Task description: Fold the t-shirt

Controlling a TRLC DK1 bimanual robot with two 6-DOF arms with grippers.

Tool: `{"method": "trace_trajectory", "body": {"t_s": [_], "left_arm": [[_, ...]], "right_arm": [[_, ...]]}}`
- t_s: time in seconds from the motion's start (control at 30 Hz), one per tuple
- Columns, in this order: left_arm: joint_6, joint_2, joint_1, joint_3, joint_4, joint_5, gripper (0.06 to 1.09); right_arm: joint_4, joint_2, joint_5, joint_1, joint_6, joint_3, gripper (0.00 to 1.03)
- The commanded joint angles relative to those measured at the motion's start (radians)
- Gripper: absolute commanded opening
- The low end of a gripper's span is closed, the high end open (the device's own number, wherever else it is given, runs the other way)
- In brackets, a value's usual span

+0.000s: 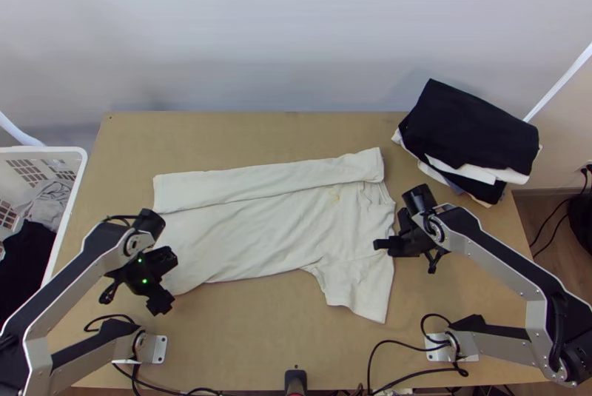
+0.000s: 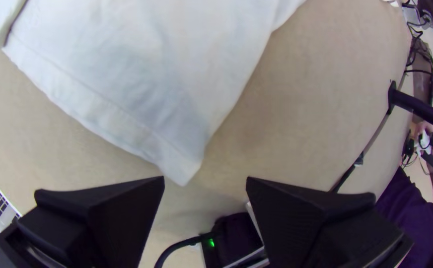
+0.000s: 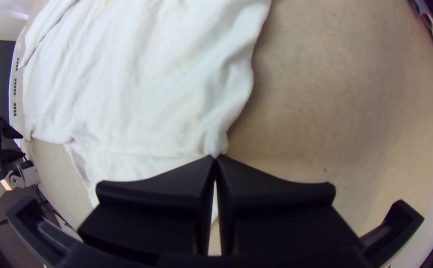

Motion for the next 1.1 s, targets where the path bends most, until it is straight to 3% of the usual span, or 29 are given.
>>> {"method": "trace_trajectory", "body": {"t_s": [0.0,0.27,0.47,0.53,0.57,1.07], "left_arm": [[-0.015,0.032,0.008,-0.046,0.033,-0.040,0.86],[-0.009,0.057,0.010,-0.064,0.070,-0.054,0.82],[0.036,0.052,0.059,-0.069,0.131,-0.031,0.39],[0.062,0.037,0.074,-0.067,0.140,-0.007,0.16],[0.079,0.028,0.083,-0.066,0.157,0.001,0.10],[0.192,-0.011,0.326,-0.008,0.185,0.062,0.10]], "right_arm": [[0.009,-0.006,-0.003,-0.013,-0.010,-0.003,0.03],[0.015,0.003,-0.003,-0.011,-0.010,-0.008,0.03],[0.015,0.003,-0.003,-0.011,-0.012,-0.006,0.03],[0.015,0.003,-0.003,-0.011,-0.015,-0.008,0.03],[0.015,0.003,-0.002,-0.011,-0.016,-0.011,0.03],[0.011,-0.063,-0.003,-0.023,-0.045,-0.018,0.03]]}}
